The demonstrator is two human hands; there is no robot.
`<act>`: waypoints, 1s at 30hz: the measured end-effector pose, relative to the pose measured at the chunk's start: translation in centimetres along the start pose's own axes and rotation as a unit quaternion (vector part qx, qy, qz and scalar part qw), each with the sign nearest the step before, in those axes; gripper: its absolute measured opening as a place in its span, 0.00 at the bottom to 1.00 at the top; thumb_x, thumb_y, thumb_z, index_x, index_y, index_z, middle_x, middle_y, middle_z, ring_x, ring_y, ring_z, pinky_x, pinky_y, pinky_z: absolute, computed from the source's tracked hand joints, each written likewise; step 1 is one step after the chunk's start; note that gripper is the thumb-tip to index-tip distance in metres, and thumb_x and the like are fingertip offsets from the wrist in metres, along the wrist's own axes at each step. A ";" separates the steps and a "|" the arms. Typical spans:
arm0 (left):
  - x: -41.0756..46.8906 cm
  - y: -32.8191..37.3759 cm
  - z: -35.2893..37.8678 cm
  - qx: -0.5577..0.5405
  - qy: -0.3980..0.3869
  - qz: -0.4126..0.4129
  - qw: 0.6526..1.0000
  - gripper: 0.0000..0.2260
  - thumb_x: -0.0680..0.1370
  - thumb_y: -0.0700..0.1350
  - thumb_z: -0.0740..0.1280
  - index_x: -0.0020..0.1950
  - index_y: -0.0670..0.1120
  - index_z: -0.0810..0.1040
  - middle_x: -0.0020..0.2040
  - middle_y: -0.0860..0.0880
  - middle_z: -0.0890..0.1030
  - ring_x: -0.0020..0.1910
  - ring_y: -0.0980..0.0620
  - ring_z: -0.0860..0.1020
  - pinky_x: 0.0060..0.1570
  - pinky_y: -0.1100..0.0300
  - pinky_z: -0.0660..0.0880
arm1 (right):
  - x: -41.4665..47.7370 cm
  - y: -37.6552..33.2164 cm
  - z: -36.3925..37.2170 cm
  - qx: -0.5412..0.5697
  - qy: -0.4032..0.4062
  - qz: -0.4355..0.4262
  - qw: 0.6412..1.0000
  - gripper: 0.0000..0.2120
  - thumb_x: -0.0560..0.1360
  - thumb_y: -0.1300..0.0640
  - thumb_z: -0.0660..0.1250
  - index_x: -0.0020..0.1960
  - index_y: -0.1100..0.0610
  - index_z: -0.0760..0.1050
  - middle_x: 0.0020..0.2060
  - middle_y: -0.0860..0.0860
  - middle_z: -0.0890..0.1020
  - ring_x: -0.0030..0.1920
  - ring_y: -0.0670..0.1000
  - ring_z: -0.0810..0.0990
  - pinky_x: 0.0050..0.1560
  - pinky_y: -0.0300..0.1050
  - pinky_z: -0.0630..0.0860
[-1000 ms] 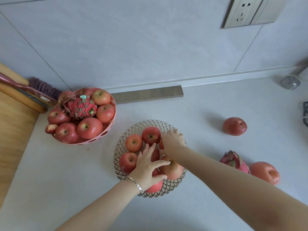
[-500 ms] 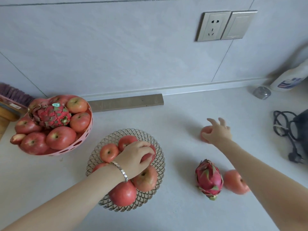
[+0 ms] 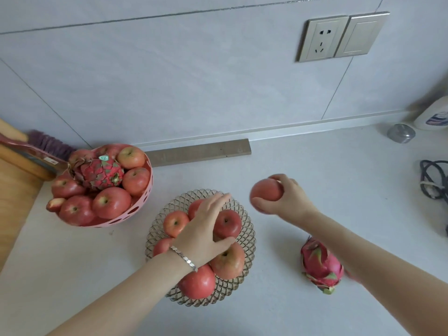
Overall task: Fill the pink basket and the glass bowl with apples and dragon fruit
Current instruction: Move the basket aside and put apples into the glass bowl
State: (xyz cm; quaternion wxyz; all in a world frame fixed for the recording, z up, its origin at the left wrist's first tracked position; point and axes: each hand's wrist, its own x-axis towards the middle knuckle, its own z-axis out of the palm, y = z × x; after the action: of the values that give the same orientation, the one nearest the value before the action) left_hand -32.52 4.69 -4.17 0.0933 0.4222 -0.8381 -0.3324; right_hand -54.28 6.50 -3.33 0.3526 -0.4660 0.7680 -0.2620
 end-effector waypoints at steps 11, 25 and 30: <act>-3.0 -0.8 -1.1 -0.083 0.172 -0.086 0.978 0.33 0.57 0.48 0.77 0.59 0.57 0.69 0.57 0.57 0.75 0.57 0.56 0.73 0.59 0.59 0.72 | -5.8 -7.1 4.8 -0.067 -0.200 -0.141 0.967 0.32 0.69 0.48 0.70 0.69 0.50 0.62 0.57 0.47 0.69 0.55 0.49 0.75 0.60 0.45 0.73; -1.2 -5.1 0.6 0.082 0.096 -0.164 0.978 0.37 0.63 0.47 0.77 0.67 0.44 0.64 0.65 0.41 0.71 0.63 0.41 0.70 0.62 0.49 0.68 | -7.9 2.5 2.5 -0.046 -0.172 -0.014 0.984 0.12 0.75 0.51 0.64 0.58 0.49 0.74 0.45 0.43 0.78 0.48 0.45 0.79 0.54 0.42 0.76; -0.8 -4.0 -0.1 0.162 0.021 -0.212 0.963 0.42 0.69 0.58 0.70 0.74 0.45 0.52 0.73 0.41 0.61 0.70 0.40 0.62 0.68 0.46 0.63 | -8.1 4.5 1.7 -0.048 -0.123 -0.002 0.991 0.11 0.75 0.53 0.64 0.57 0.50 0.75 0.48 0.46 0.79 0.49 0.45 0.78 0.55 0.40 0.75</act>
State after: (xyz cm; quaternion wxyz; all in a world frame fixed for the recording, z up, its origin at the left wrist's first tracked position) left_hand -29.39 3.63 -6.54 -0.0309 0.6070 -0.7696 -0.1956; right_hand -52.76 15.60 -5.27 0.4214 -0.5121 0.7297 -0.1663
